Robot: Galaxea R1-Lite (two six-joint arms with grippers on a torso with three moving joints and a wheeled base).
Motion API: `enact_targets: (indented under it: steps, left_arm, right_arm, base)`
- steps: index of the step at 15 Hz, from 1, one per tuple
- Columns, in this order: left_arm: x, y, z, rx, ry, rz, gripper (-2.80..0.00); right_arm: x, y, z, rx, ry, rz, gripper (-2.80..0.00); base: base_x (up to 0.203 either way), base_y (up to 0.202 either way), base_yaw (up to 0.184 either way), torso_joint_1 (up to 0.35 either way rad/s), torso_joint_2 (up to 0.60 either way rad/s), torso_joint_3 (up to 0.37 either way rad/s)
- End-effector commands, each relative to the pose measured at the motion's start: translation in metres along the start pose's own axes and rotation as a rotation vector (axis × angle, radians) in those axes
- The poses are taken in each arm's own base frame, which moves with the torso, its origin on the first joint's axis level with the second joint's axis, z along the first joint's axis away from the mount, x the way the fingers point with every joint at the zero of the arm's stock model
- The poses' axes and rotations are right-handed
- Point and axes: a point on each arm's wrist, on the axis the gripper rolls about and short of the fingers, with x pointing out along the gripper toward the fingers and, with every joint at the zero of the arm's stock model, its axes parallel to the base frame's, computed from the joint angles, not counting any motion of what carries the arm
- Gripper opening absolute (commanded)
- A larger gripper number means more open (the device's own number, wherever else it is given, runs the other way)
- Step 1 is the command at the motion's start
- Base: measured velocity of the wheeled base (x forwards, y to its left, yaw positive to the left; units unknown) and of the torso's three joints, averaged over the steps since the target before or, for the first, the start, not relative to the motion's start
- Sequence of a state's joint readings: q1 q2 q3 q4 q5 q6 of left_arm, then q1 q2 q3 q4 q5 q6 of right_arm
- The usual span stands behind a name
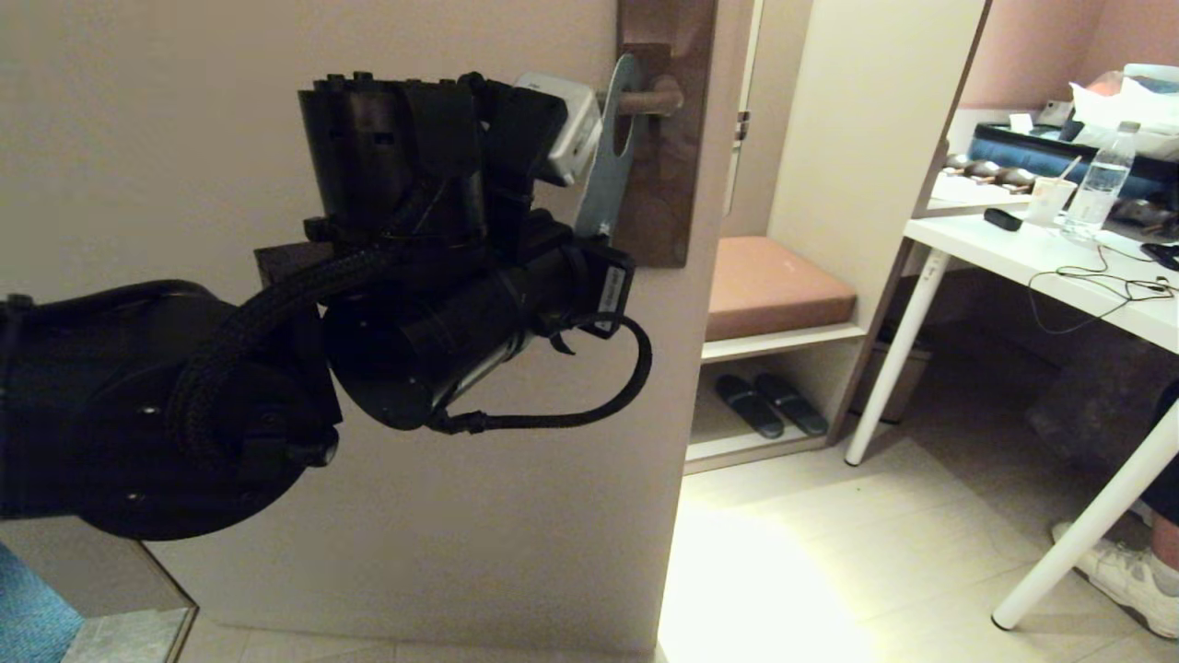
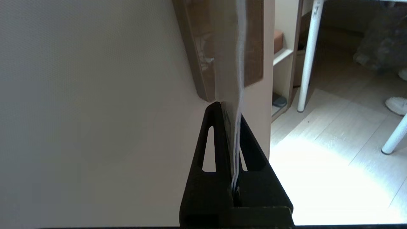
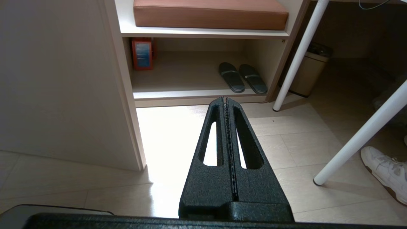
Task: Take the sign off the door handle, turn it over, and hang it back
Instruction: Hang the sign back with the other side facing out
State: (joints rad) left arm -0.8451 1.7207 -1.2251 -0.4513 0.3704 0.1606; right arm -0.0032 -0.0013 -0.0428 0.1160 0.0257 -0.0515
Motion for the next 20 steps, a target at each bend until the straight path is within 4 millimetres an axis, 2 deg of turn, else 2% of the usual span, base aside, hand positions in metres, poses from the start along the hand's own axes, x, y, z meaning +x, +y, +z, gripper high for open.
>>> enact_targets:
  steps: [1,20]
  left_arm:
    - [0.005,-0.003,-0.006,0.007,0.016,0.001,-2.8]
    - [0.02,-0.012,-0.017,-0.011,0.001,-0.006,-2.8]
  right_arm:
    - [0.0,0.0,0.0,-0.001,0.002,0.001,-2.8]
    - [0.0,0.0,0.0,-0.001,0.002,0.001,-2.8]
  base:
    - [0.0,0.0,0.0,0.0,0.0,0.0]
    - [0.0,0.0,0.0,0.0,0.0,0.0]
